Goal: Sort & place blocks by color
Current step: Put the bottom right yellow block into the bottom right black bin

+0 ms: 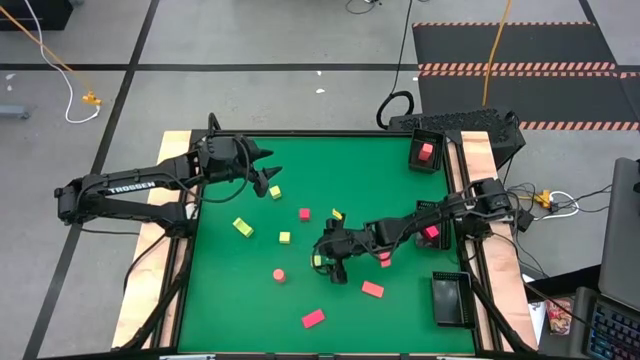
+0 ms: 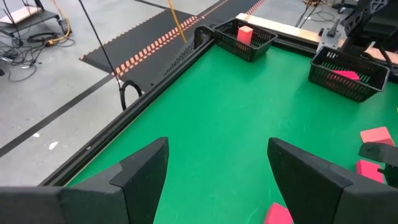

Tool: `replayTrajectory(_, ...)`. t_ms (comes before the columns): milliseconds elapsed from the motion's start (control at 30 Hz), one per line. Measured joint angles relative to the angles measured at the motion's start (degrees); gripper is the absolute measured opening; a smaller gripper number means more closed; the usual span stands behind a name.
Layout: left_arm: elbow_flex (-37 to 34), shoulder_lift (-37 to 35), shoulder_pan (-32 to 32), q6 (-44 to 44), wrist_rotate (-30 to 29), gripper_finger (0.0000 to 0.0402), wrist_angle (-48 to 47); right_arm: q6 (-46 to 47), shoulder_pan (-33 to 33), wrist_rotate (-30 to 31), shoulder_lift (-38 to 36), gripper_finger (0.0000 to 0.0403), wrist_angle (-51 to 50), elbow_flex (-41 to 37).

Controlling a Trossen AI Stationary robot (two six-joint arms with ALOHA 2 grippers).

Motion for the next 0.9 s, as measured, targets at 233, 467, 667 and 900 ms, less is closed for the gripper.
replayTrajectory(233, 0.0, 0.0, 0.0, 0.0, 0.0, 0.0273, 0.0, -0.2, 1.1, 0.7, 1.1, 0.0285, 0.8, 0.0)
replayTrajectory(467, 0.0, 0.0, 0.0, 0.1, -0.1, 0.0273, 0.1, -0.3, 2.3, 5.4, 6.6, 0.0285, 5.2, -0.1)
replayTrajectory(667, 0.0, 0.0, 0.0, 0.1, -0.2, 0.0273, 0.1, -0.1, 2.5, 8.8, 7.7, 0.0236, 5.3, 0.0)
replayTrajectory(900, 0.0, 0.0, 0.0, 0.5, -0.2, 0.0273, 0.1, -2.6, 3.0, 9.4, 7.3, 0.0121, 4.5, -0.1)
